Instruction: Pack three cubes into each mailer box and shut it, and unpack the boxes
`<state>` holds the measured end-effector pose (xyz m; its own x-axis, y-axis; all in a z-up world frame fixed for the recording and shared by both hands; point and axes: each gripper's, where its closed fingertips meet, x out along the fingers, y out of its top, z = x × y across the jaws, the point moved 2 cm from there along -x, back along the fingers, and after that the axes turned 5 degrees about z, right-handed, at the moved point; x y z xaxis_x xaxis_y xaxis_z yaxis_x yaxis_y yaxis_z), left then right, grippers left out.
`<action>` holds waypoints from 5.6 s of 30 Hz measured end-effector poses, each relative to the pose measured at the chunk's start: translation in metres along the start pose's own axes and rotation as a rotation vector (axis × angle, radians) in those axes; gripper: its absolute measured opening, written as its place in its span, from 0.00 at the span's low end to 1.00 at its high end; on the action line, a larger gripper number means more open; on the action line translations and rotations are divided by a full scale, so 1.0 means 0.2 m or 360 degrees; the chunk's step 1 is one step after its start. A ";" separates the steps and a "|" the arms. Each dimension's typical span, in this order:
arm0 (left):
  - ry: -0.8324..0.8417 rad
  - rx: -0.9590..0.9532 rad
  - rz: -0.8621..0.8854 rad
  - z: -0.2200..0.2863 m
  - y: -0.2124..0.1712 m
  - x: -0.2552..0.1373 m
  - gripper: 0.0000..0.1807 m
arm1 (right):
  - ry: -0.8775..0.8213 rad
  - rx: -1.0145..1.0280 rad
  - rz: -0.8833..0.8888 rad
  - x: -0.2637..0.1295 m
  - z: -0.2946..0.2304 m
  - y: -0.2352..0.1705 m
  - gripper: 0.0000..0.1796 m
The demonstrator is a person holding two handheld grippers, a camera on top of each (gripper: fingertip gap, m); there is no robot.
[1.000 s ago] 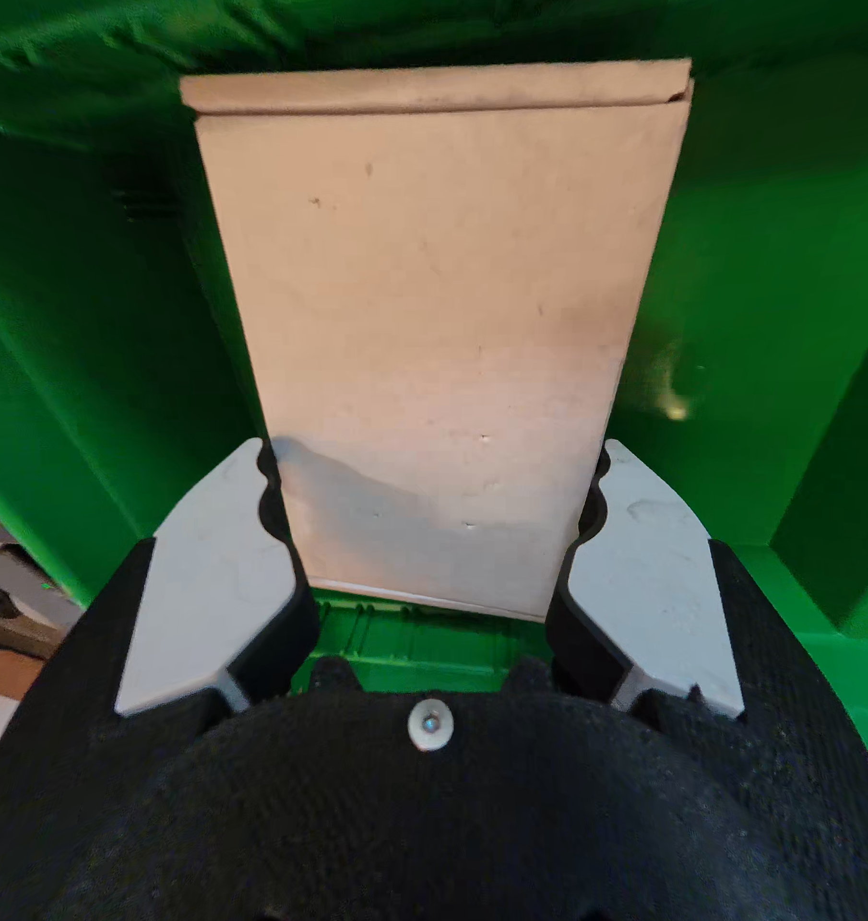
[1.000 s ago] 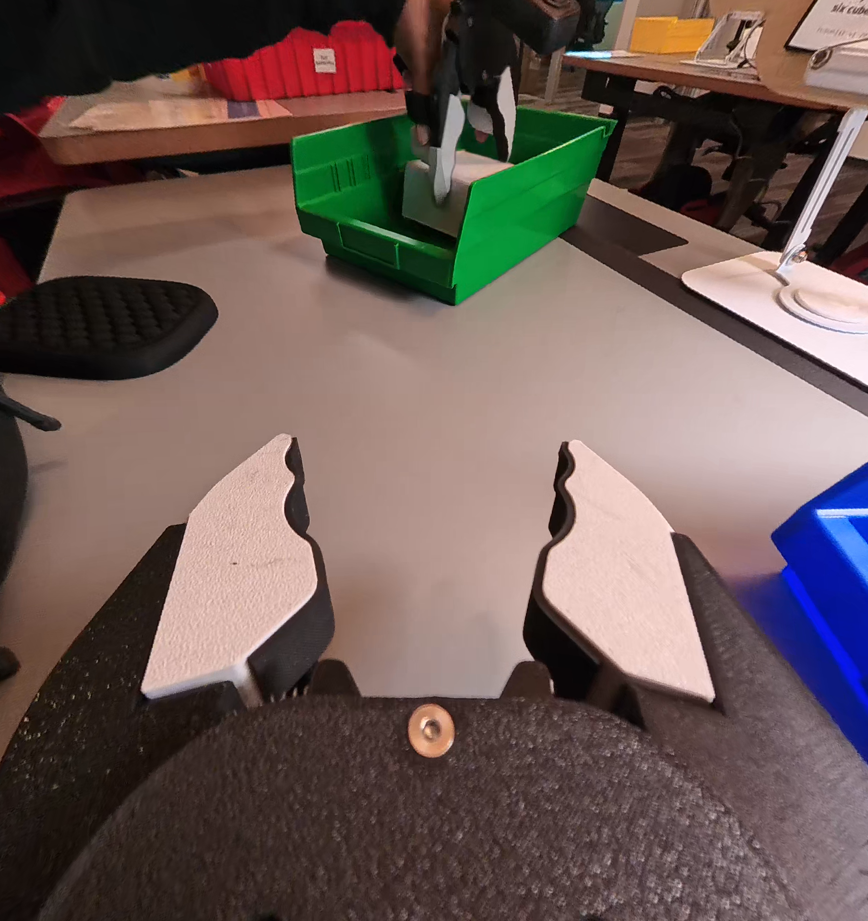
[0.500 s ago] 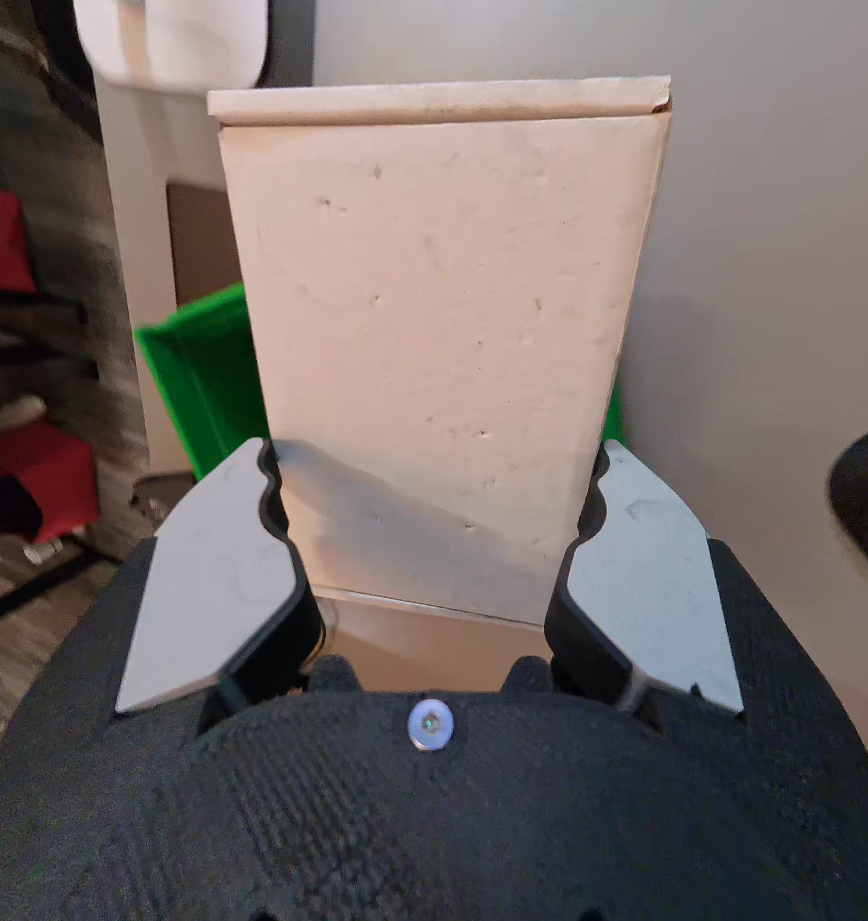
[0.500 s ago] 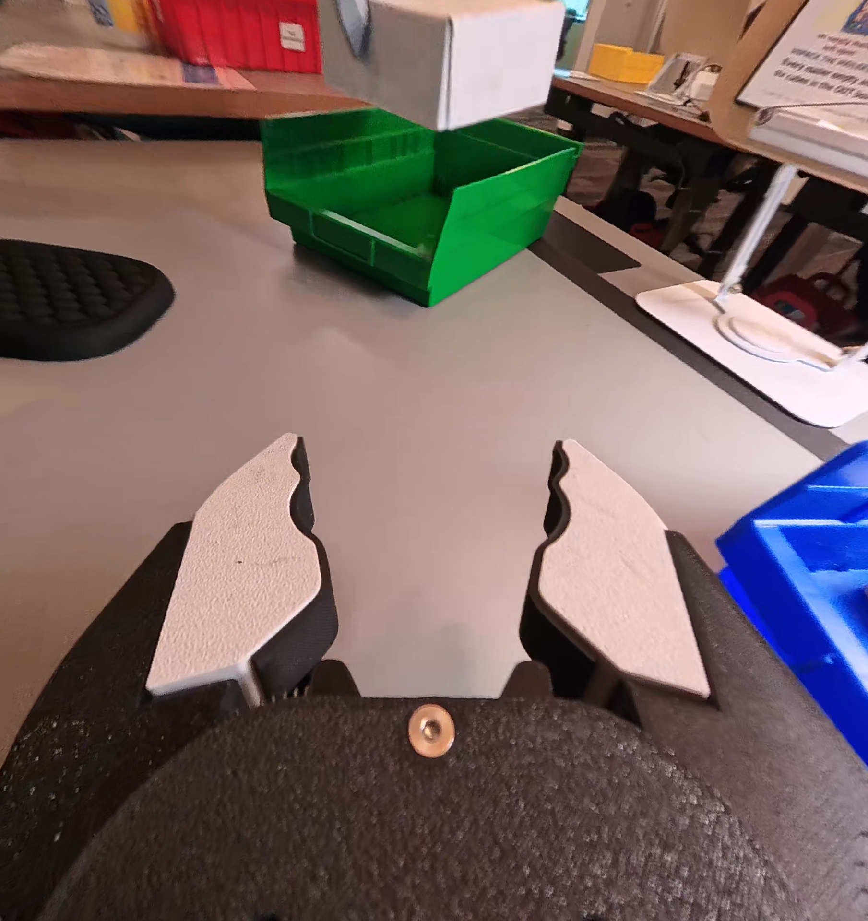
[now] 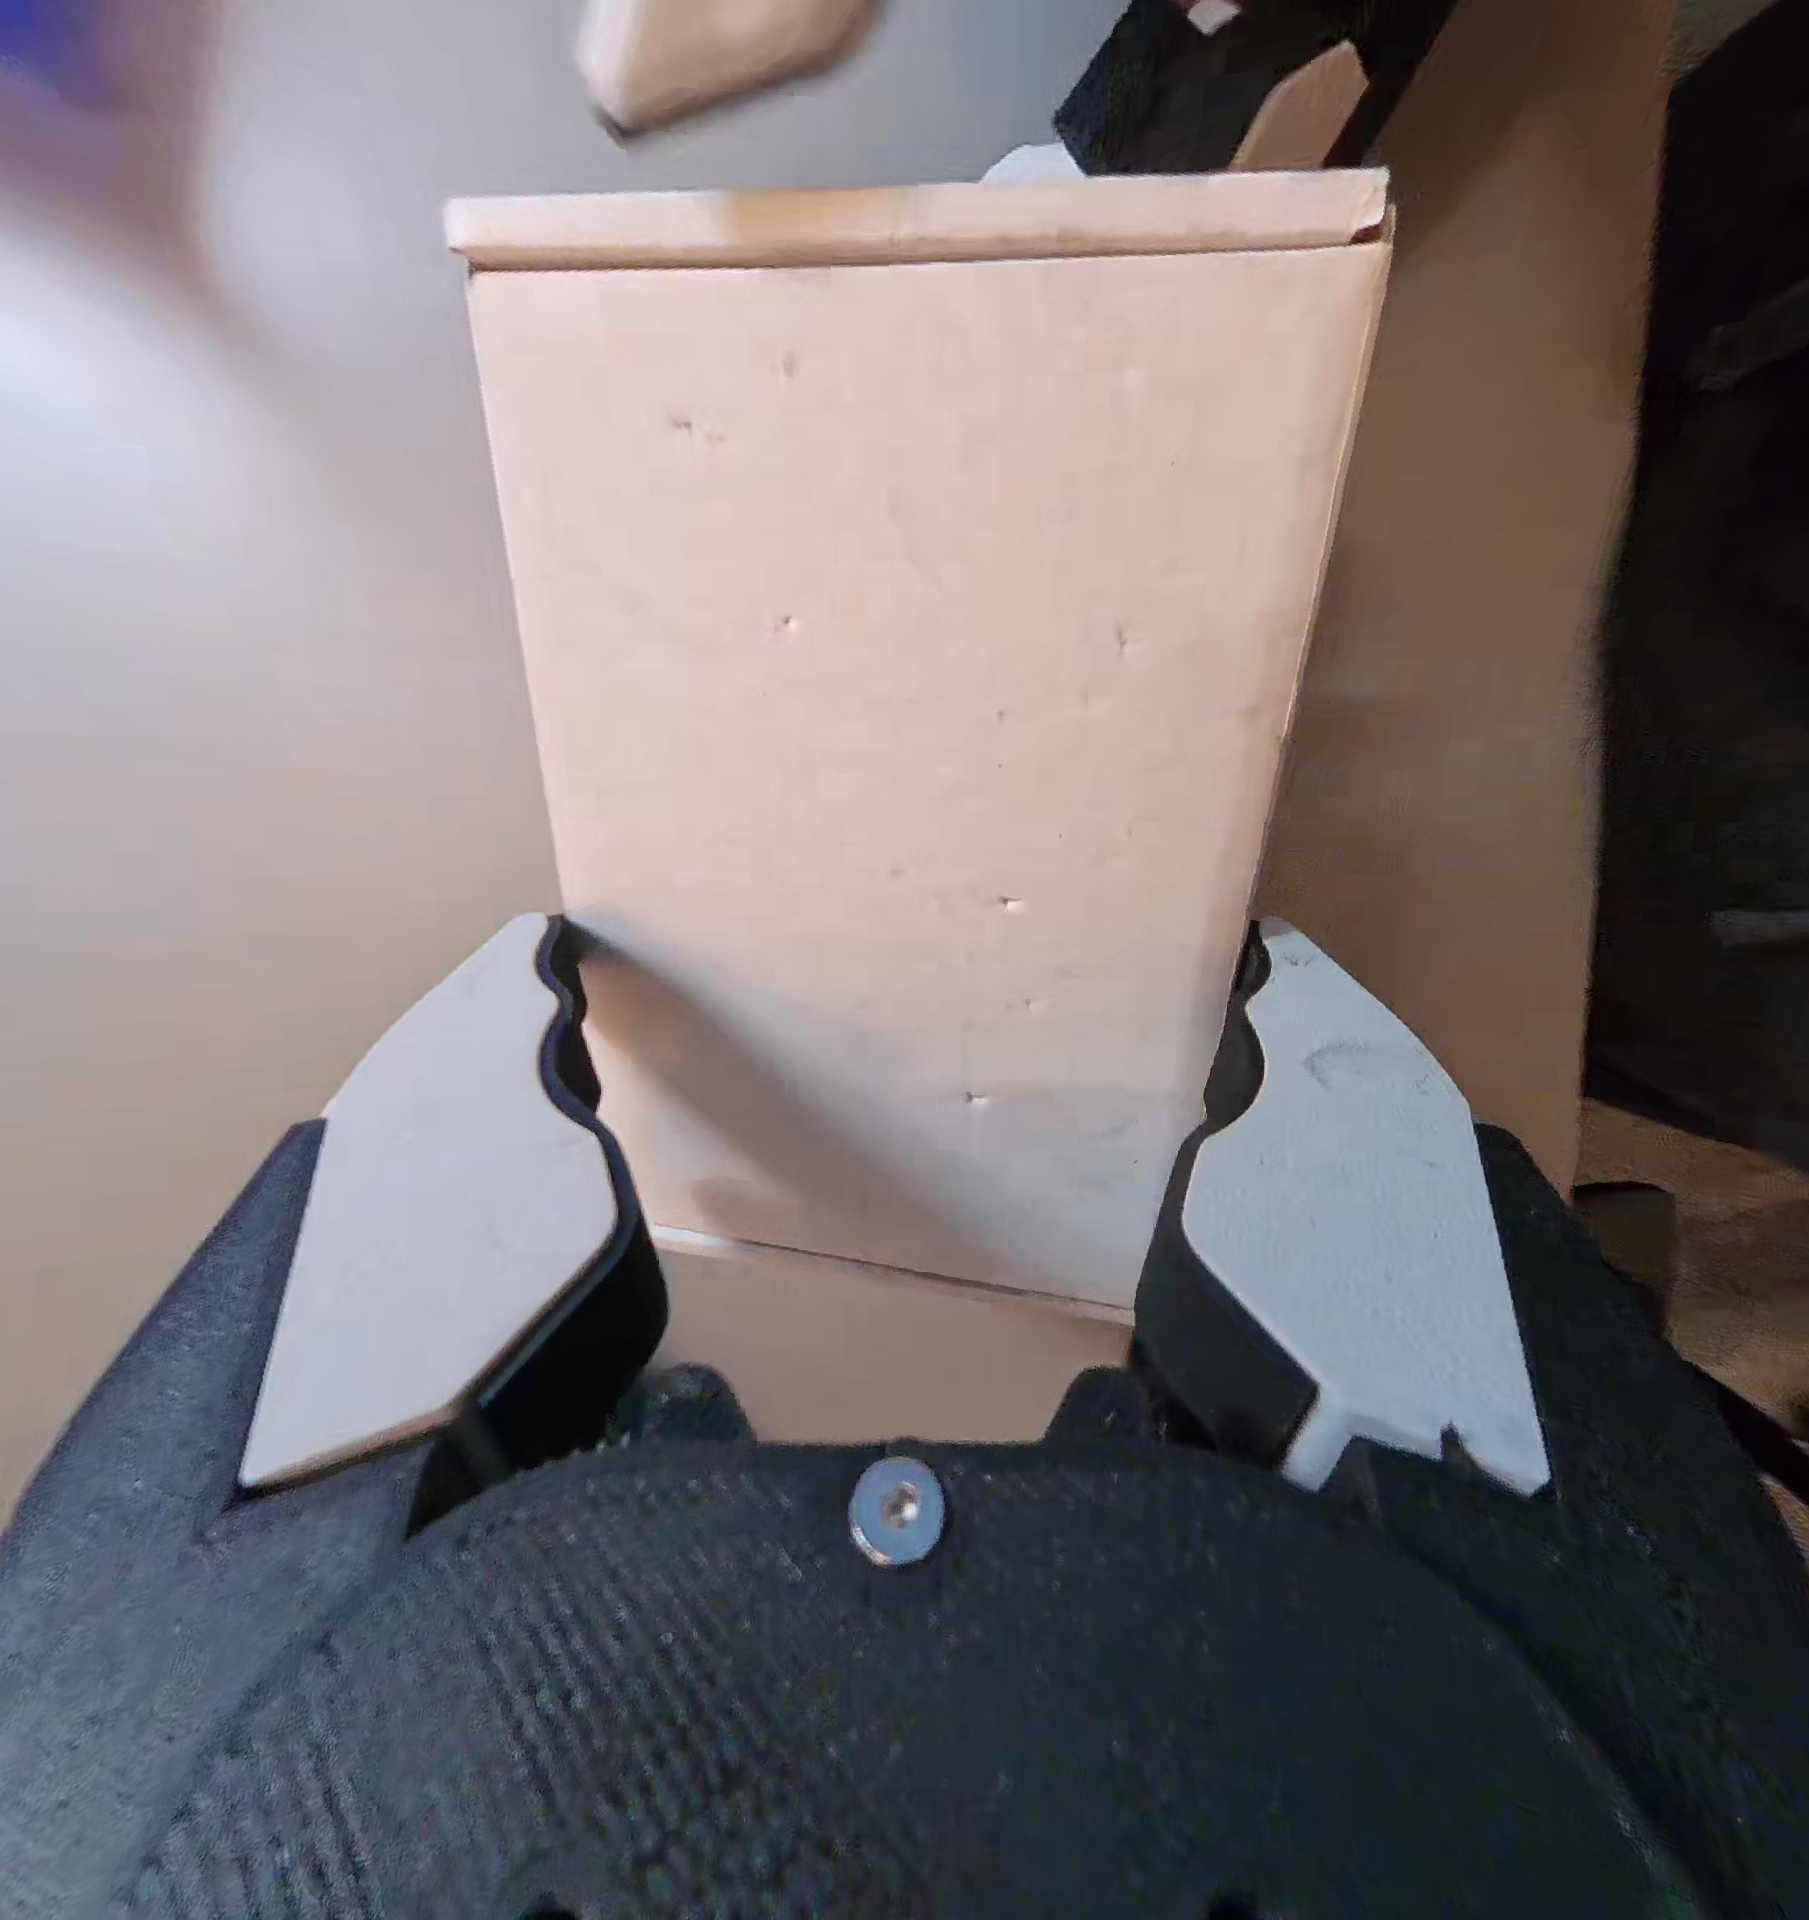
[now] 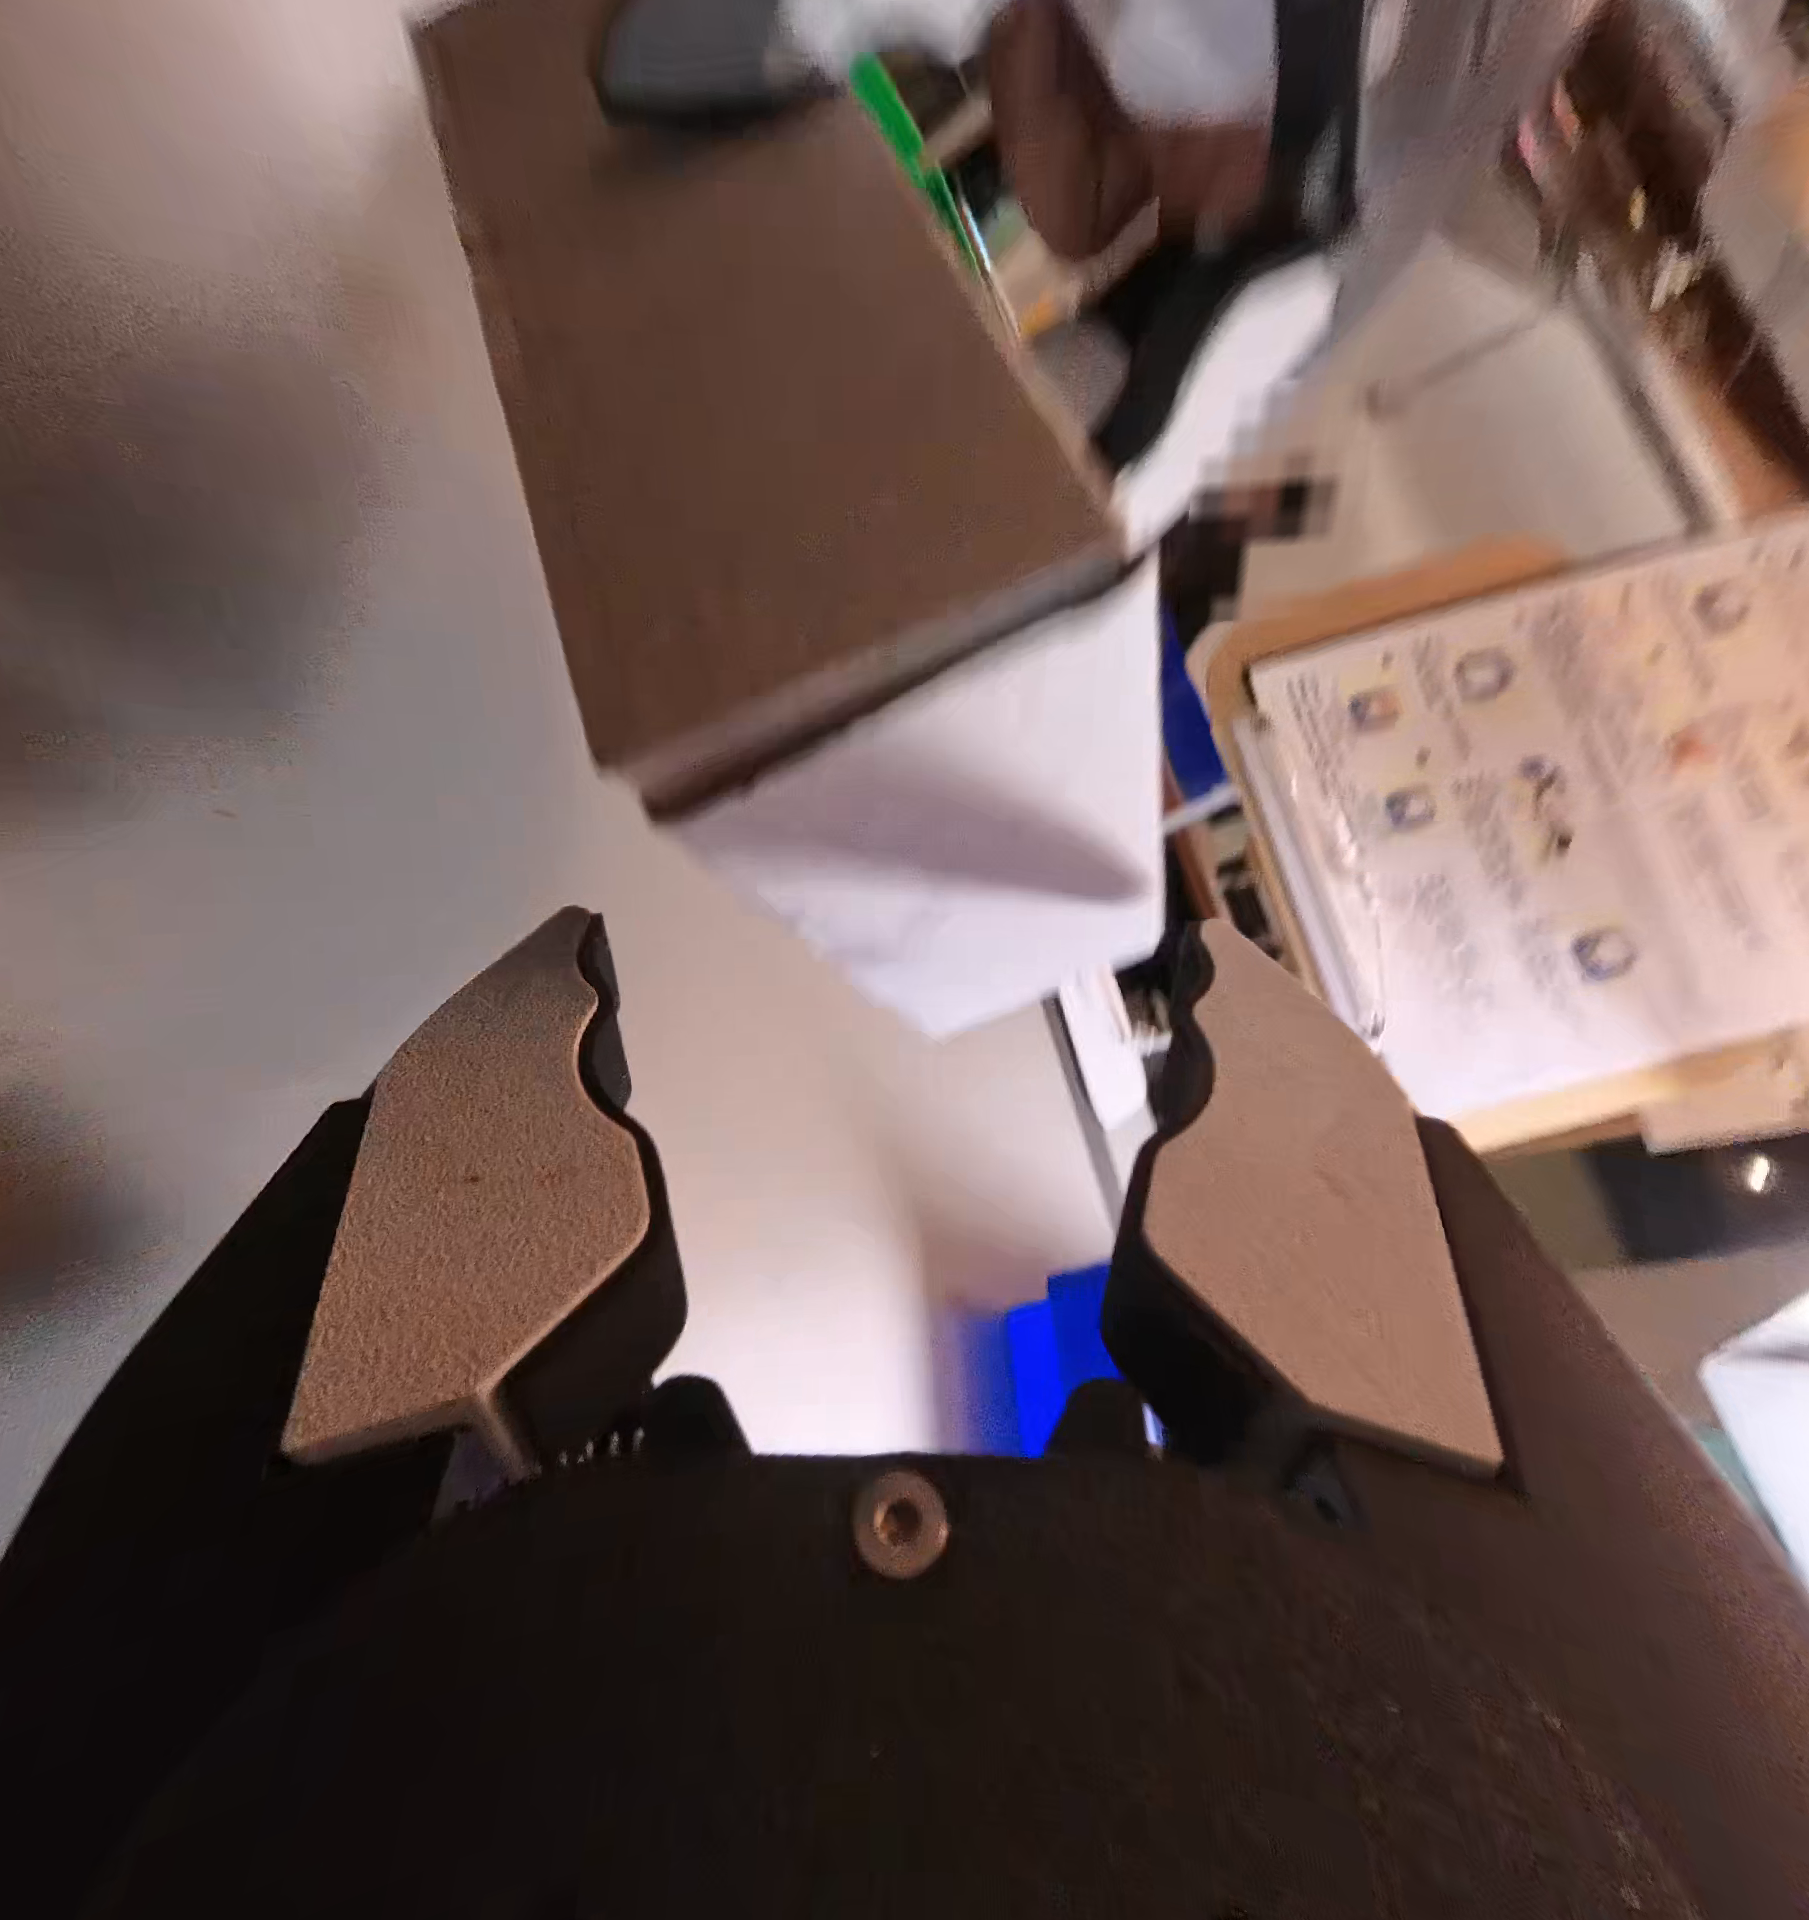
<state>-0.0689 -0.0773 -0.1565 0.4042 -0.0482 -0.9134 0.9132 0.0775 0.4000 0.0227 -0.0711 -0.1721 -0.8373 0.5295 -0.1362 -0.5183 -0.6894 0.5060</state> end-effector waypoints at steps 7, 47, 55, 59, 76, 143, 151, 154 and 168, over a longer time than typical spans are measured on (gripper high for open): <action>-0.0219 -0.0088 0.0162 0.10 0.04 0.10 0.64 | 0.0164 -0.0069 0.0241 -0.04 -0.11 0.16 0.43; 0.0466 -0.0492 0.1115 0.09 -0.04 0.22 0.40 | 0.0197 0.0111 -0.0274 -0.05 0.20 0.19 0.32; 0.0524 -0.0435 0.1046 0.11 -0.05 0.22 0.40 | 0.0262 -0.0454 -0.0424 0.01 0.11 0.25 0.14; 0.0543 -0.0404 0.1060 0.12 -0.05 0.21 0.40 | 0.0361 -0.0531 -0.0435 0.03 0.07 0.25 0.01; 0.0850 -0.0163 0.1251 0.06 -0.13 0.08 0.48 | 0.0866 0.0238 -0.0593 0.04 0.35 0.28 0.00; 0.0710 -0.0084 0.1158 0.25 -0.03 0.21 0.23 | 0.0994 0.0640 -0.0459 0.10 -0.05 0.10 0.21; 0.0735 -0.0095 0.1165 0.25 -0.03 0.21 0.24 | 0.1098 0.0340 -0.0675 0.30 -0.19 0.02 0.20; 0.0735 -0.0109 0.1169 0.24 -0.03 0.21 0.24 | 0.1131 0.0297 -0.0682 0.28 -0.19 0.03 0.18; 0.0758 -0.0125 0.1163 0.23 -0.04 0.21 0.27 | 0.1487 0.0234 -0.0623 0.19 -0.18 0.09 0.31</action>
<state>-0.0561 -0.1263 -0.1945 0.8064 0.4599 -0.3717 0.4205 -0.0041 0.9073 -0.0244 -0.0819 -0.1996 -0.4474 0.0641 -0.8920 -0.8108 -0.4500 0.3743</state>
